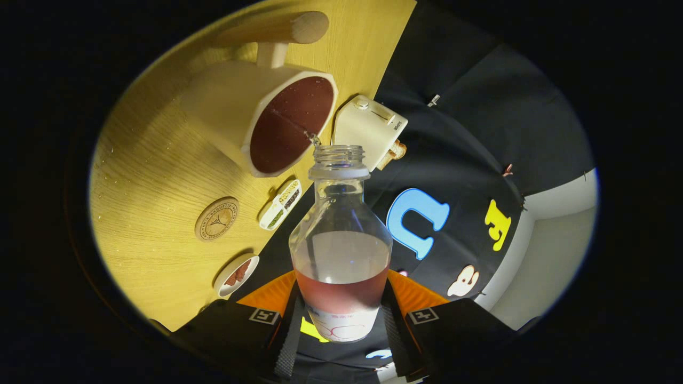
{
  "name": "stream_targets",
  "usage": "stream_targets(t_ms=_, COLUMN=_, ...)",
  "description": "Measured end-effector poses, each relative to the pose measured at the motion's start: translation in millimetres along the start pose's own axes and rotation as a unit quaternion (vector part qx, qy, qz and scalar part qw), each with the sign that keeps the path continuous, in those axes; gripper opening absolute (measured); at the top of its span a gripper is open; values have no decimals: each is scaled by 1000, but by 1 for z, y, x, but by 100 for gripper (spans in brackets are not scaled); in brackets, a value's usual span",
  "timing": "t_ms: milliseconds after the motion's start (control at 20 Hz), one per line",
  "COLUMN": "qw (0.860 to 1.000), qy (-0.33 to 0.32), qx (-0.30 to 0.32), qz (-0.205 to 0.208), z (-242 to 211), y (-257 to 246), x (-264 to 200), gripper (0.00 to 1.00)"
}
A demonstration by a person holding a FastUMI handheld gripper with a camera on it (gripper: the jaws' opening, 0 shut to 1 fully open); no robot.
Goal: Take the bottle from table, then pour the juice into the cup, finally place the bottle on the coaster
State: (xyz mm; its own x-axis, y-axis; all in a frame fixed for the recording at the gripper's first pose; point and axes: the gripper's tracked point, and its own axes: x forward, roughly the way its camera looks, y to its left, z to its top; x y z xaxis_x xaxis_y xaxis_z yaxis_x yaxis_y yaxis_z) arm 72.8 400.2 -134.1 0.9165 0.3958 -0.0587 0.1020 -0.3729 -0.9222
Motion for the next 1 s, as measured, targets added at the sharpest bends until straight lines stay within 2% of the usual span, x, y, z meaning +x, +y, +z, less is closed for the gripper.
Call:
stream_targets(t_ms=450, qw=997, qy=-32, qx=-56, qz=-38, z=16, y=-27, x=15, gripper=72)
stream_targets(t_ms=1000, qw=991, qy=-40, qx=-120, qz=-50, z=12, y=-36, x=21, gripper=72)
